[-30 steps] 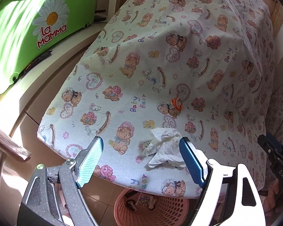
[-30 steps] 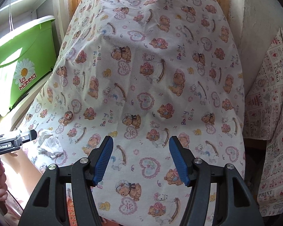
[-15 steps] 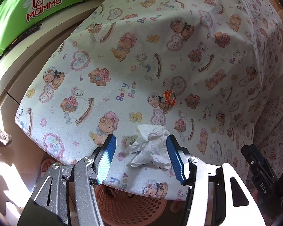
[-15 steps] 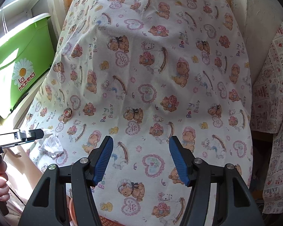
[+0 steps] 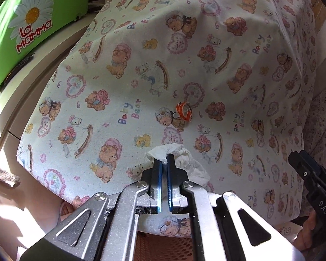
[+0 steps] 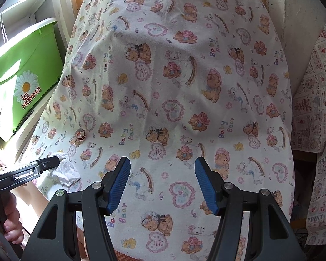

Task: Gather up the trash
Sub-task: 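Grasp the second crumpled white tissue with the left tool, then grasp the orange ring with the right tool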

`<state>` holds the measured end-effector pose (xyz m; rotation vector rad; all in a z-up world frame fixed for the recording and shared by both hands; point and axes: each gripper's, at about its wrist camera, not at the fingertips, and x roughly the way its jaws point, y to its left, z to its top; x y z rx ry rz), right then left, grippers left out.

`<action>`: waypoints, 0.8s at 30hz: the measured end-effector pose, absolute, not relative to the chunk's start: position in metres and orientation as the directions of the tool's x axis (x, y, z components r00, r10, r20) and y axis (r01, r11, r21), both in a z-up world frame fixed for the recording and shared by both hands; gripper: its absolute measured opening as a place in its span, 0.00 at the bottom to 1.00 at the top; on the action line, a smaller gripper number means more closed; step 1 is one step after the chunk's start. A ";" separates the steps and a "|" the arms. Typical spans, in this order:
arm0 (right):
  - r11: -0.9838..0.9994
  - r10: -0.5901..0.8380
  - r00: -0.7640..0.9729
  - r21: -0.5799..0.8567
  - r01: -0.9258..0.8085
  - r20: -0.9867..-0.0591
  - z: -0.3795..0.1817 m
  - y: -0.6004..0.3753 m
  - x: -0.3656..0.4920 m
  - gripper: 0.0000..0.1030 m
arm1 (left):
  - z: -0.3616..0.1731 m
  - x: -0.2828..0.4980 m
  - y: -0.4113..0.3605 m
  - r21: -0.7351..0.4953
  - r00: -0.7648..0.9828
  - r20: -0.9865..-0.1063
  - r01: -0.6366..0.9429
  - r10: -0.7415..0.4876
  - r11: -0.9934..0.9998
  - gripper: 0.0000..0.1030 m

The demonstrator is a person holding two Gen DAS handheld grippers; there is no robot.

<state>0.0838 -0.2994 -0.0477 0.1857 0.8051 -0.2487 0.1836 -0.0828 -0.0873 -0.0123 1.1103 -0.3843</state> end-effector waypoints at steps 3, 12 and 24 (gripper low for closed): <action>0.956 -0.152 0.670 0.064 0.285 -0.726 -0.046 -0.299 0.084 0.62 | -0.077 0.180 -0.081 -0.178 0.423 -0.856 0.301 -0.299 0.937 0.02; 0.952 -0.127 0.679 0.103 0.288 -0.723 -0.044 -0.296 0.088 0.62 | -0.040 0.179 -0.045 -0.100 0.602 -0.770 0.214 -0.212 0.972 0.02; 0.995 0.079 0.722 0.101 -0.013 -0.687 -0.051 -0.201 0.144 0.62 | -0.029 0.186 -0.011 -0.066 0.632 -0.763 0.132 -0.135 0.989 0.02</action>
